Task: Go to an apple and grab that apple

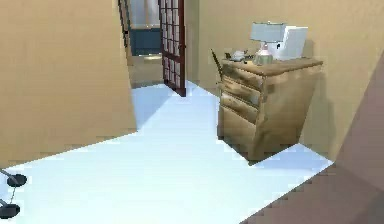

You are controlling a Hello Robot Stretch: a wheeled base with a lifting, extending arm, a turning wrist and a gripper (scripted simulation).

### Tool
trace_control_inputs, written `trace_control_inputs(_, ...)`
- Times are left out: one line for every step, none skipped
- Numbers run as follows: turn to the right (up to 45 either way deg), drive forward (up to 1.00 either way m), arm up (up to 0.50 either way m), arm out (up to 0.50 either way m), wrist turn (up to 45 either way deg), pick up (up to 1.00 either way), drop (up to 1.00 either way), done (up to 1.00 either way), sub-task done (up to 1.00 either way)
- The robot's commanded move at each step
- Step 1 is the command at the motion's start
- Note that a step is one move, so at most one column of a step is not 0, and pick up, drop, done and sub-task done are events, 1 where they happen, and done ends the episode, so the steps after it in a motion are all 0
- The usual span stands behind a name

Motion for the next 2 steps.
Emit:
trace_control_inputs(45.0, 0.0, 0.0, 0.0, 0.0, 0.0, 0.0, 0.0, 0.0)
trace_control_inputs(45.0, 0.0, 0.0, 0.0, 0.0, 0.0, 0.0, 0.0, 0.0)
